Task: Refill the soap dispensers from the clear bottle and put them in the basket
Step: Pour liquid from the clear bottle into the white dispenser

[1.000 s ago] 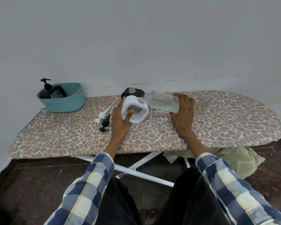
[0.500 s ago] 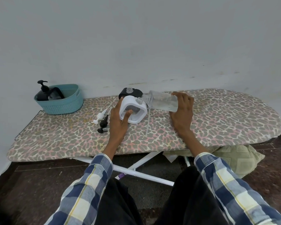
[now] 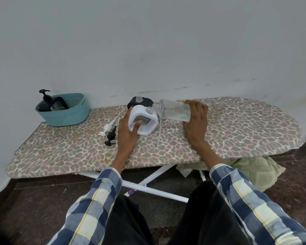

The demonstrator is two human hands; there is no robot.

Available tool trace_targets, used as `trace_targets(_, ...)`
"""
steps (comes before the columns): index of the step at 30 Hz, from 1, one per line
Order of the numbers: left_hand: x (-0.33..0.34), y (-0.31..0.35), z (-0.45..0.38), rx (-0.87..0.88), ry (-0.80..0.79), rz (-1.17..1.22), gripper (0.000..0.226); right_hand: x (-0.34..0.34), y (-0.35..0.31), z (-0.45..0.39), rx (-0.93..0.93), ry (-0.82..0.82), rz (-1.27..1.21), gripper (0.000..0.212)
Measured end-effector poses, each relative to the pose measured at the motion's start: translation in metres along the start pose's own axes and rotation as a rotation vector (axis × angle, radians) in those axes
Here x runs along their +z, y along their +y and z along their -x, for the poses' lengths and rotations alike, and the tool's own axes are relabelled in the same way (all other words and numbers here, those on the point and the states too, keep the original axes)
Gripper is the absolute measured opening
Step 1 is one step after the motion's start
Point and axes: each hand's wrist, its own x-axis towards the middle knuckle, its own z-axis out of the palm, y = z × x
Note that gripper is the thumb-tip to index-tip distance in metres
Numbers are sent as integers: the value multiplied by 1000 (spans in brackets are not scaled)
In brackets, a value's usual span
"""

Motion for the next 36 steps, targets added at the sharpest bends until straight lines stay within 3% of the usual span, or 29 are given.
trace_targets(4,0,-2,0,12,-3,1,63,-2,3,0,-24,-22,13,48)
trace_targets(14,0,-5,-1,28,-10,23,60,-19,2,-2,-75,-88,46,77)
trace_targets(36,0,-7,-1,39,-18,37,59,-35,-2,-21,-144,-126,94,82)
